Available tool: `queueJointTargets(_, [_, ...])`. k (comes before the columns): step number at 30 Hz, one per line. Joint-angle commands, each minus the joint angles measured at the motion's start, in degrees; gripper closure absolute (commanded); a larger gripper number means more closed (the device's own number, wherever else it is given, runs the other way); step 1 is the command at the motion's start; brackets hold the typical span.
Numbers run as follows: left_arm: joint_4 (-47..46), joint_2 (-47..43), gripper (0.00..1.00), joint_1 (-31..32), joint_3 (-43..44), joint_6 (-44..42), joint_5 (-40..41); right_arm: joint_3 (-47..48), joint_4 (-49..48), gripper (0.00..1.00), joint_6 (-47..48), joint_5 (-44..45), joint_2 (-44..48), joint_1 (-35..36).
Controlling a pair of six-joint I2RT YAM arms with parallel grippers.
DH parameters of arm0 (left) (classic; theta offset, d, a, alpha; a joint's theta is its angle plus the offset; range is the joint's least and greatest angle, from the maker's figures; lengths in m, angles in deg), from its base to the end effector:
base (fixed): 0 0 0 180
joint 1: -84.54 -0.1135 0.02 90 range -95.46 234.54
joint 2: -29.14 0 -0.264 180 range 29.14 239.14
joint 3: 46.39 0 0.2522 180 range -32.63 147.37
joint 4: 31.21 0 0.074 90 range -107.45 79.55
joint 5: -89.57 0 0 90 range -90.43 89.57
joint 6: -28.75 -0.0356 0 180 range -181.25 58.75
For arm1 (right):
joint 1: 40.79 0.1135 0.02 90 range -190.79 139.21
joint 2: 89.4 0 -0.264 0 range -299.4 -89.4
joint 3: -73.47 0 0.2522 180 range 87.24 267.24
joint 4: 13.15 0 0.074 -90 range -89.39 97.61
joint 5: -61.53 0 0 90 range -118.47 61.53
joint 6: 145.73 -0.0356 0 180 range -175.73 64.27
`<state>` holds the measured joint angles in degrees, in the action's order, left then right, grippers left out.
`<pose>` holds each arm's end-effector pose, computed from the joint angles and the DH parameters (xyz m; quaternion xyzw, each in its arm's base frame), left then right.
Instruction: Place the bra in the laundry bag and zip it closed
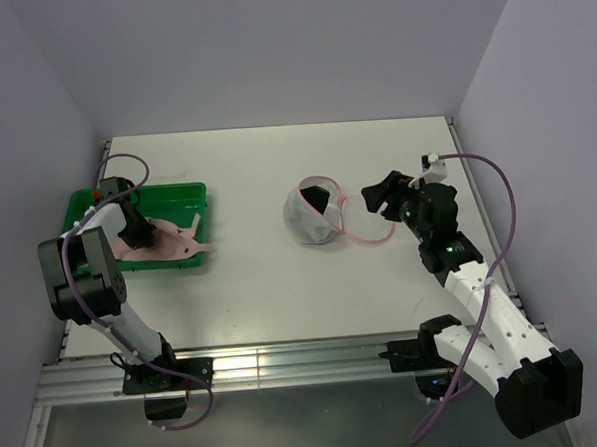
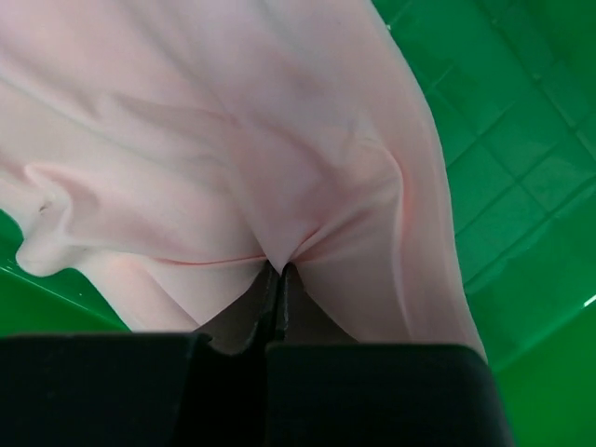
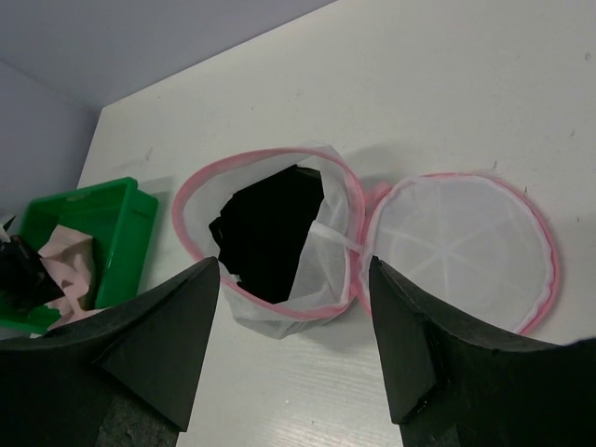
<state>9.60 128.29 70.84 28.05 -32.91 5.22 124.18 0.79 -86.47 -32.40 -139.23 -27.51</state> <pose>0.3260 0.0831 0.1691 -0.3599 0.9074 0.0208 0.2162 0.2024 0.0503 0.2944 0.0977 0.7766 0.2579 0.5664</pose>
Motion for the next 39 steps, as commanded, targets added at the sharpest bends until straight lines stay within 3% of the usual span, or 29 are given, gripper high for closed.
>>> queueJointTargets(1, [-2.5,-4.0,1.0,0.1,0.8,0.0,-0.4,0.0,-2.4,0.28,0.7,0.1,1.1,0.5])
queueJointTargets(8, [-5.2,-19.8,1.0,3.0,6.3,2.0,-7.6,-0.3,-3.3,0.28,0.8,0.7,0.9,0.8])
queueJointTargets(12, [-2.1,-23.2,1.0,12.5,15.4,-0.6,-6.8,-0.3,-3.1,0.28,0.9,1.0,1.0,0.9])
queueJointTargets(17, [0.7,-23.4,1.0,23.0,23.6,-5.8,-12.6,-0.7,-2.9,0.28,1.4,2.6,1.6,0.9])
queueJointTargets(22, [4.1,-24.4,1.0,30.0,19.6,-10.6,-17.7,-0.6,-2.8,0.28,1.5,2.7,2.1,0.9])
queueJointTargets(28, [4.1,-26.5,1.0,34.5,3.2,-10.2,-22.8,-0.4,-2.1,0.28,1.9,3.3,2.4,0.9])
queueJointTargets(30, [5.9,-25.9,1.0,35.7,0.5,-6.3,-16.5,-0.2,-2.0,0.28,2.1,3.6,2.2,0.9])
queueJointTargets(31, [6.4,-26.5,0.95,35.9,-2.0,-5.0,-14.3,0.1,-1.8,0.28,2.3,2.8,1.9,0.9])
queueJointTargets(32, [6.4,-27.2,0.82,36.0,-3.5,-2.3,-12.7,0.2,-1.2,0.28,2.4,2.3,1.8,1.0])
queueJointTargets(33, [5.0,-28.0,0.44,36.0,-5.0,-1.6,-14.2,0.6,-1.0,0.28,2.5,2.1,2.2,1.0])
queueJointTargets(35, [4.7,-29.9,0.09,36.3,-7.5,-0.1,-15.8,0.6,-0.9,0.28,3.0,2.7,3.0,1.6])
queueJointTargets(39, [2.7,-34.6,0.09,36.5,-8.6,1.3,-18.4,1.8,-0.6,0.28,3.8,1.4,2.7,3.9])
